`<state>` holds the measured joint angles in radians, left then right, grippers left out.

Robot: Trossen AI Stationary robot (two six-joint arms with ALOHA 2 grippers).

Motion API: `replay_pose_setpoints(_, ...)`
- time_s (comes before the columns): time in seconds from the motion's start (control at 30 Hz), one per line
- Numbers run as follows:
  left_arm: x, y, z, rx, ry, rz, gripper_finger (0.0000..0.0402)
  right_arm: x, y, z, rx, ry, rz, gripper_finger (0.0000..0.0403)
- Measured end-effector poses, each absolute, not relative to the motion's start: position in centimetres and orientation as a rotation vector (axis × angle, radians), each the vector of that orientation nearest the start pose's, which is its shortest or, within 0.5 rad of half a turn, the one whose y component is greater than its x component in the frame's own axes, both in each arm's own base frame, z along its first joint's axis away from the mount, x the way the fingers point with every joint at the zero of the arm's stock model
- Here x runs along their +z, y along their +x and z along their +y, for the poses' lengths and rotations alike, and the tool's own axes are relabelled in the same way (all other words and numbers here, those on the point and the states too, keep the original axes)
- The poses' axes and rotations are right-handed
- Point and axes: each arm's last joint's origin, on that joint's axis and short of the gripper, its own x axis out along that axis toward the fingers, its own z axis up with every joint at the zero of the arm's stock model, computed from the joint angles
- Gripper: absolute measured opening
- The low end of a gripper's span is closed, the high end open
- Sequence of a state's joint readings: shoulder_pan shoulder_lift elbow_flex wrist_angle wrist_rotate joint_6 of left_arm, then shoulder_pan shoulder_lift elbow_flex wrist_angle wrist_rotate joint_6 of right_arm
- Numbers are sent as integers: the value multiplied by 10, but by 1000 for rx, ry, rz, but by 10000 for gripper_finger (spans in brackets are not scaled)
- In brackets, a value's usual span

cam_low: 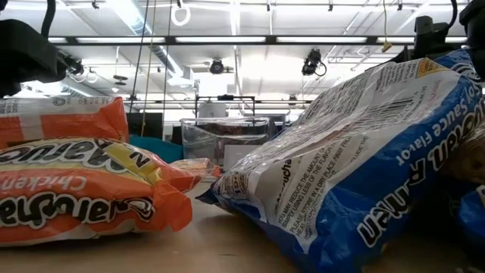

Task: Sort Maruchan noodles
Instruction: Put the orange noodle pack into the blue bin

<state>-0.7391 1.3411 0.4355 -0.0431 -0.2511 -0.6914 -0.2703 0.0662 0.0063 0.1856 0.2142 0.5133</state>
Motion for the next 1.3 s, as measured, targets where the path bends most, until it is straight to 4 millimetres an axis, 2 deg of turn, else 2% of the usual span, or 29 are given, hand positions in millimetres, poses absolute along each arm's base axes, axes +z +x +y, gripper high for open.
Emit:
replay_pose_setpoints(0.33,119,167,-143,-140,-186,941,142,178,95,-33,-440,499,-249,50)
replay_pose_setpoints(0.5,120,166,-144,-148,-188,943,98,178,95,-33,-440,499,-249,50)
replay_pose_setpoints(0.7,120,166,-144,-143,-208,945,15,178,95,-33,-440,499,-249,50)
replay_pose_setpoints(0.87,121,167,-144,-134,-218,949,10,178,95,-33,-440,499,-249,50)
replay_pose_setpoints(1.07,149,168,-143,-142,-196,949,5,178,95,-33,-440,499,-249,50)
replay_pose_setpoints(1.3,199,159,-129,-54,-115,930,3,178,95,-33,-440,499,-248,50)
